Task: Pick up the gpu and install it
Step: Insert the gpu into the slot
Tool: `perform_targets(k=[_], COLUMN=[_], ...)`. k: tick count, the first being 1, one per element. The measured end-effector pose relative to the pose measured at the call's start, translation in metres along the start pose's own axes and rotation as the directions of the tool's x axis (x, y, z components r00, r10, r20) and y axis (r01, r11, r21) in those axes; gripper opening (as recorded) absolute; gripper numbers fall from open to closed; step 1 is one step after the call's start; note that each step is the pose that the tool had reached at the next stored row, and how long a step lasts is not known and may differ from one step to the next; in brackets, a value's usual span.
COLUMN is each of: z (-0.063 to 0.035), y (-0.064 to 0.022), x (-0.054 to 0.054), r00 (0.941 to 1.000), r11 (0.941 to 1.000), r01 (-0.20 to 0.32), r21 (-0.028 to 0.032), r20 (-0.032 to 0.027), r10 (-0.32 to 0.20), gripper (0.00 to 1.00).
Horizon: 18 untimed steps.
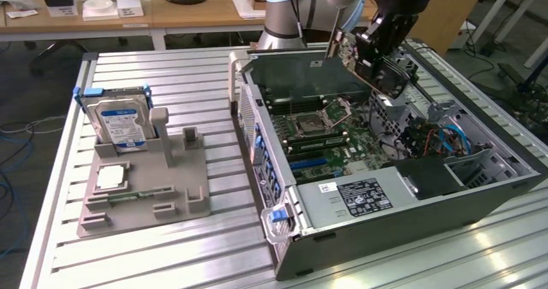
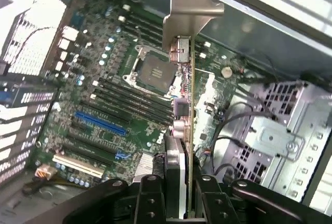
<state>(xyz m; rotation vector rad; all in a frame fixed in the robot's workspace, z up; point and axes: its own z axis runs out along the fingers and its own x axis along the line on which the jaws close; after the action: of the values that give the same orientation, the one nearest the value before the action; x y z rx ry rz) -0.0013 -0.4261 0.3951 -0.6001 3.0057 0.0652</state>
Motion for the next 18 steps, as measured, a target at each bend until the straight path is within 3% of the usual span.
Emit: perform_targets(k=[1, 2, 6, 9, 10, 13, 18], z=[0.0001, 0.0002, 0.0005, 0.0006, 0.0008, 0.0014, 0.0029], y=[0.0, 0.0, 0.0, 0.0, -0.0001, 0.0, -0.0001], x=[0.0, 0.0, -0.0001, 0.0, 0.0, 0.0002, 0.0003], r00=[0.9992, 0.9976, 0.993, 0.9885, 0.9862, 0.9763, 0.9527], r11=[0.9992, 0.9977, 0.9931, 0.9883, 0.986, 0.9763, 0.9529], r01=[0.041, 0.068, 0.116, 0.147, 0.162, 0.213, 0.302], r21=[-0.0002, 0.0043, 0.019, 0.0395, 0.0407, 0.0362, 0.0281], r20=[-0.0026, -0.0082, -0.0232, -0.0403, -0.0439, -0.0459, -0.0463], r10=[-0.041, -0.068, -0.116, -0.145, -0.16, -0.211, -0.3], gripper=[0.28, 0.28, 0.28, 0.28, 0.28, 0.28, 0.28])
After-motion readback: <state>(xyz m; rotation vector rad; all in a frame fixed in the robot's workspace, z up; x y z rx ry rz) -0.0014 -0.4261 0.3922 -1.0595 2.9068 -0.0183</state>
